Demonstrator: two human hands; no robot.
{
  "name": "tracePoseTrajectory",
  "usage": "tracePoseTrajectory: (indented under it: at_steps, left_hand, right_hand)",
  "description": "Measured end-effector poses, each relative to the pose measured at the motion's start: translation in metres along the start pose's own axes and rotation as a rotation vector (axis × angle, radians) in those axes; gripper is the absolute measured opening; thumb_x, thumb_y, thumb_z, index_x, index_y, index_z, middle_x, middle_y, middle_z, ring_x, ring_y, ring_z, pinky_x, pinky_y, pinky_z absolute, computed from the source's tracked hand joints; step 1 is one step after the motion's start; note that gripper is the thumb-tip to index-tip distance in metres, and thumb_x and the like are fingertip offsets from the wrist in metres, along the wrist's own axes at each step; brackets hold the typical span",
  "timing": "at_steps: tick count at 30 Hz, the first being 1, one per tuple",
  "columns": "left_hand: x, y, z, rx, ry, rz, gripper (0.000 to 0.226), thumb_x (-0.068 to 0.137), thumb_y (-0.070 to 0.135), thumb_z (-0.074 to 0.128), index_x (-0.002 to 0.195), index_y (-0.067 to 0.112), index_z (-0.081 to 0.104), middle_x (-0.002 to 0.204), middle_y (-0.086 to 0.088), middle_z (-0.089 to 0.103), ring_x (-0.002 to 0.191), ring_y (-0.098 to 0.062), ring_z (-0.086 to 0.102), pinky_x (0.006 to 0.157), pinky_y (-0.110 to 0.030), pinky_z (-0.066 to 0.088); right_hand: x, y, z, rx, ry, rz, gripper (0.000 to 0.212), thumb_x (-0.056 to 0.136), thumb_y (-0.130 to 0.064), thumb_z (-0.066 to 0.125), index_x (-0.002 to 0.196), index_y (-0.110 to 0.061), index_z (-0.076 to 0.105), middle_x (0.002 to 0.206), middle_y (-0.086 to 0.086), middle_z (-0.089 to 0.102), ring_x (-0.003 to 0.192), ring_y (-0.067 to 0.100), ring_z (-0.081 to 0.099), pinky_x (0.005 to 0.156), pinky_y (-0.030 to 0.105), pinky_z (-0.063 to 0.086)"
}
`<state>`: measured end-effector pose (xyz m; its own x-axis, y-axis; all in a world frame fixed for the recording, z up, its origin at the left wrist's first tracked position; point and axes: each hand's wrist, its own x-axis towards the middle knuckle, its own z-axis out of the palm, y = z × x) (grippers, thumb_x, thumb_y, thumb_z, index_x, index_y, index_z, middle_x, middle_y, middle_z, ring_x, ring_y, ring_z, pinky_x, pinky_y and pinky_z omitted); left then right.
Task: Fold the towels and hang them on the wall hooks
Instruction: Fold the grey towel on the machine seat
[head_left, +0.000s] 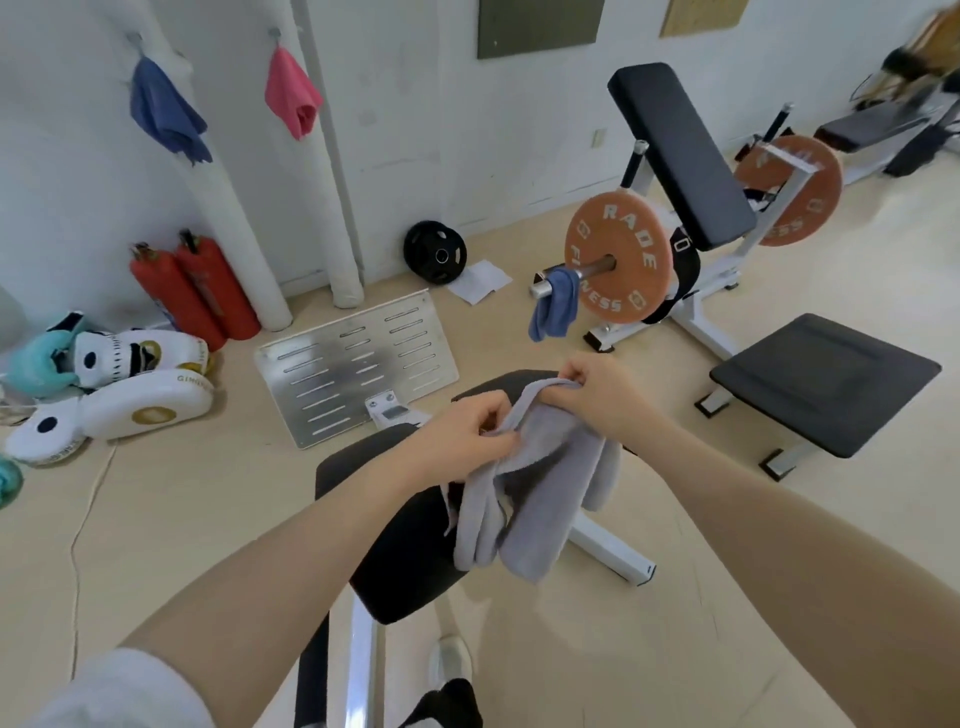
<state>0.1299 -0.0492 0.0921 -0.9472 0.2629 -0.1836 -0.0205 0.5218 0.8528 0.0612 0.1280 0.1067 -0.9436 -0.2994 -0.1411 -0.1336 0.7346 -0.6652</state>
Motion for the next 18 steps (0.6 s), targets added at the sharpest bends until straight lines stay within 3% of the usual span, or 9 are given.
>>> tracePoseTrajectory:
  at_steps: [2,4,6,11,13,15,18]
  left_hand:
    - [0.016,-0.013,-0.010,0.109,-0.022,-0.037,0.011,0.086,0.026,0.059,0.087,0.018,0.052,0.075,0.002,0.054,0.066,-0.007,0.044,0.066,-0.028,0.038]
    - [0.030,-0.031,-0.022,0.231,-0.062,-0.113,0.024,0.088,0.028,0.058,0.109,0.017,0.054,0.099,-0.002,0.062,0.088,-0.014,0.055,0.080,-0.031,0.042]
    - [0.039,-0.051,-0.032,0.325,-0.041,-0.188,0.017,0.090,0.023,0.053,0.105,0.015,0.057,0.104,-0.006,0.063,0.096,-0.020,0.056,0.080,-0.030,0.042]
    - [0.068,-0.081,-0.039,0.341,0.207,-0.490,0.016,0.091,0.012,0.038,0.089,0.012,0.054,0.094,-0.012,0.058,0.087,-0.028,0.052,0.070,-0.030,0.039]
    - [0.081,-0.090,-0.043,0.352,0.294,-0.588,0.017,0.089,0.012,0.039,0.091,0.010,0.056,0.104,-0.017,0.061,0.096,-0.033,0.055,0.072,-0.032,0.040]
    - [0.092,-0.098,-0.046,0.373,0.329,-0.670,0.024,0.088,0.007,0.040,0.099,0.002,0.060,0.117,-0.021,0.060,0.105,-0.037,0.055,0.079,-0.034,0.042]
    - [0.104,-0.096,-0.041,0.308,0.416,-0.732,0.025,0.090,0.006,0.037,0.095,-0.003,0.060,0.106,-0.026,0.062,0.097,-0.039,0.057,0.074,-0.034,0.041]
  right_hand:
    - [0.021,0.011,-0.003,-0.005,0.023,0.034,0.039,0.079,-0.033,0.067,0.062,-0.010,0.041,0.063,0.009,0.034,0.062,0.020,0.033,0.061,0.033,0.026]
    - [0.041,0.021,-0.009,-0.012,0.038,0.058,0.047,0.080,-0.035,0.067,0.057,-0.013,0.033,0.058,0.006,0.027,0.059,0.020,0.029,0.060,0.033,0.024]
    - [0.056,0.029,-0.013,-0.041,0.051,0.071,0.053,0.080,-0.032,0.068,0.054,-0.016,0.025,0.053,0.000,0.022,0.053,0.016,0.025,0.057,0.031,0.022]
    - [0.081,0.045,-0.013,0.124,0.132,0.153,0.051,0.088,-0.030,0.059,0.056,-0.018,0.021,0.055,-0.002,0.018,0.051,0.014,0.018,0.052,0.028,0.017]
    - [0.096,0.056,-0.014,0.242,0.133,0.283,0.052,0.089,-0.038,0.055,0.056,-0.017,0.022,0.055,0.000,0.017,0.051,0.015,0.019,0.052,0.029,0.017]
    - [0.117,0.070,-0.020,0.248,0.134,0.387,0.048,0.089,-0.039,0.053,0.057,-0.009,0.034,0.057,0.001,0.021,0.053,0.017,0.024,0.054,0.030,0.021]
    - [0.150,0.079,-0.031,0.343,0.039,0.532,0.037,0.097,-0.016,0.043,0.062,-0.010,0.032,0.064,0.003,0.021,0.057,0.012,0.024,0.058,0.021,0.028]
